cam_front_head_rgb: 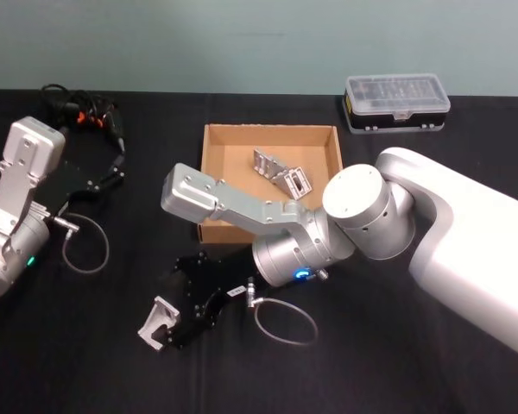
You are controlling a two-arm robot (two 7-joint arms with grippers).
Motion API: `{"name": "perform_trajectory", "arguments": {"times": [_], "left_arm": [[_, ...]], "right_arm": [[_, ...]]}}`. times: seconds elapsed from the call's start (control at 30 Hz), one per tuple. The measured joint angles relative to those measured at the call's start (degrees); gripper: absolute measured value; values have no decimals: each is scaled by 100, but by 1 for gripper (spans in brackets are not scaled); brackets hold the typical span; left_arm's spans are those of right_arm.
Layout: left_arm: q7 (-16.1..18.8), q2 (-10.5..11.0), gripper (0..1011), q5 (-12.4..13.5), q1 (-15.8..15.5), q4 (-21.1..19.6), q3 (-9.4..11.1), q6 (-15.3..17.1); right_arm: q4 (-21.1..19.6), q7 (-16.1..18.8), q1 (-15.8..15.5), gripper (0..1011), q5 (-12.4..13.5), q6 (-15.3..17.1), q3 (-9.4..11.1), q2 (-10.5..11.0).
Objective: Use one hand to pick up the angle iron from the table and place it into the box.
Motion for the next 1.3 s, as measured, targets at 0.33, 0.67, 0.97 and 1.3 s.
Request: {"name": "perform_trajectory", "arguments": {"times": [0.33, 0.67, 0.97, 1.3], "left_arm": [[0, 0, 1000, 0, 0, 0, 0, 0], [0, 0, 1000, 0, 0, 0, 0, 0], [0, 0, 1000, 0, 0, 0, 0, 0], [0, 0, 1000, 0, 0, 0, 0, 0]], "right_arm": [[67, -110, 1, 1004, -95, 82, 3, -89], [89, -136, 1, 1004, -137, 98, 14, -116], [86, -130, -1, 854, -127, 92, 18, -110], [80, -127, -4, 550, -121, 86, 19, -105]]}}
